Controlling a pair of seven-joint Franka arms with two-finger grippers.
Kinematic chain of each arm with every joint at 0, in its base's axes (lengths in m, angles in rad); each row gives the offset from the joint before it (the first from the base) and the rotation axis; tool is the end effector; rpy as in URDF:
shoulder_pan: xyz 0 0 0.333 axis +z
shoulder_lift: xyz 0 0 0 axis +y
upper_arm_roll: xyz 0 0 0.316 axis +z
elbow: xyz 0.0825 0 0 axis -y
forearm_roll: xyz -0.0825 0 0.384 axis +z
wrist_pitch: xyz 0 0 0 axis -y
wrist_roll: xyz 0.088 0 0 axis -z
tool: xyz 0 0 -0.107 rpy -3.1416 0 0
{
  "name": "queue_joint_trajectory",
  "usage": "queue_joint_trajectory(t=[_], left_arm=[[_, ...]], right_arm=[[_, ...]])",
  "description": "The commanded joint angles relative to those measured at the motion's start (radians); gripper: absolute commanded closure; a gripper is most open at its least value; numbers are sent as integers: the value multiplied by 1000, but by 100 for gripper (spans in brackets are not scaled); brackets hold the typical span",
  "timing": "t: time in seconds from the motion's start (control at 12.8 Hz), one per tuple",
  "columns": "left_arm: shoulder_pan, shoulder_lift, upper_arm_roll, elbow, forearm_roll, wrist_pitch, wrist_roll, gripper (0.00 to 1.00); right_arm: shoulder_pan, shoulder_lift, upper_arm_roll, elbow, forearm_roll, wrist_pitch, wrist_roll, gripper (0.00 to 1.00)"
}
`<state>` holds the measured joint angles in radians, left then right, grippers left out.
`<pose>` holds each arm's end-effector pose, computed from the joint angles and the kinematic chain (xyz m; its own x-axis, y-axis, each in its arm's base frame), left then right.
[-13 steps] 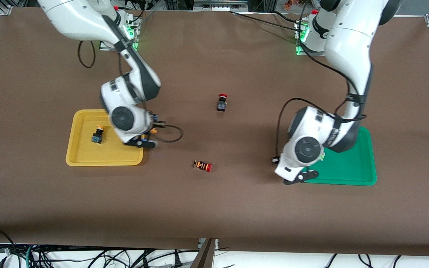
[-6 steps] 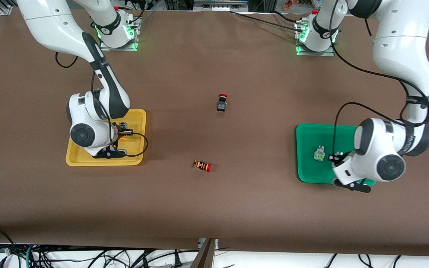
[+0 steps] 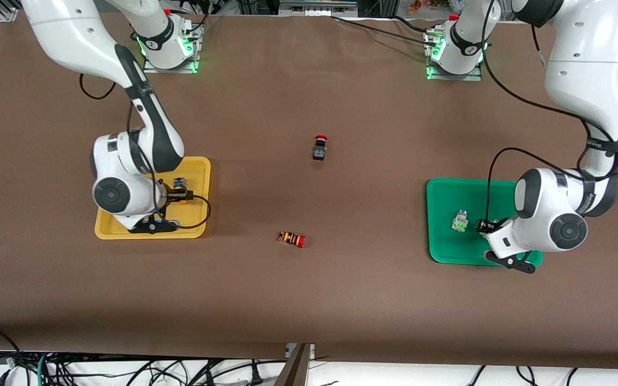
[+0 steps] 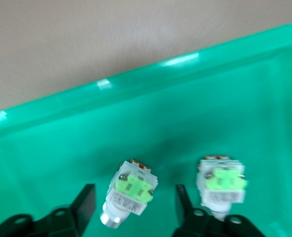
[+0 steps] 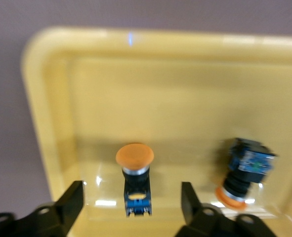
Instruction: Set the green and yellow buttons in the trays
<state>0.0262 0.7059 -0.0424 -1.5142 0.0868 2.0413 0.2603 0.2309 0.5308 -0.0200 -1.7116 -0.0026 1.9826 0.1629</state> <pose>0.6913 -0.0021 0.2329 0.9347 -0.3052 -0.1824 -0.3094 -0.9509 0.0055 0.6262 0.1350 0.2634 0.9670 0.0423 -0.2514 0.0575 -0.9969 0.0537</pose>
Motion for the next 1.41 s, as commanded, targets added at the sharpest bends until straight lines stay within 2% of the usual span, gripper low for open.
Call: queue_joint_trajectory(t=[0.0,0.16,0.31,0.47,0.7,0.78,0.86,1.02,1.17,1.33], left_arm=[[-8,-156,-7,-27,4,-65,-6,0],[-12,-259,-23,-24,5,-105,2,0],[-11,-336,-59,30,4,-261,-4,0],[-25,-432,-50,66,-1,-378,-28,0],[-35,-645,19,-64,-64,-392,-84,0],[-34,-702,29,-110,-62,-392,-110,0],[-37,-736,32,-135,-62,-392,-165,0],[-37,-752,44,-141,-64,-394,-202,0],[-25,-752,44,-133,-62,-400,-196,0],[-23,-750,42,-132,-62,-403,-196,0]], right_arm=[[-28,-153,6,-3,0,-108,-68,0],[-51,-259,6,-2,0,-177,-80,0],[-54,-365,11,-2,1,-269,-71,0],[-54,-451,15,-6,1,-323,-69,0],[-54,-523,15,1,-20,-382,-75,0],[-54,-526,18,15,-84,-387,-85,0],[-54,-523,35,18,-123,-384,-86,0],[-54,-522,54,21,-131,-390,-88,0],[-54,-523,52,35,-131,-401,-114,0],[-56,-526,19,91,-119,-409,-172,0]])
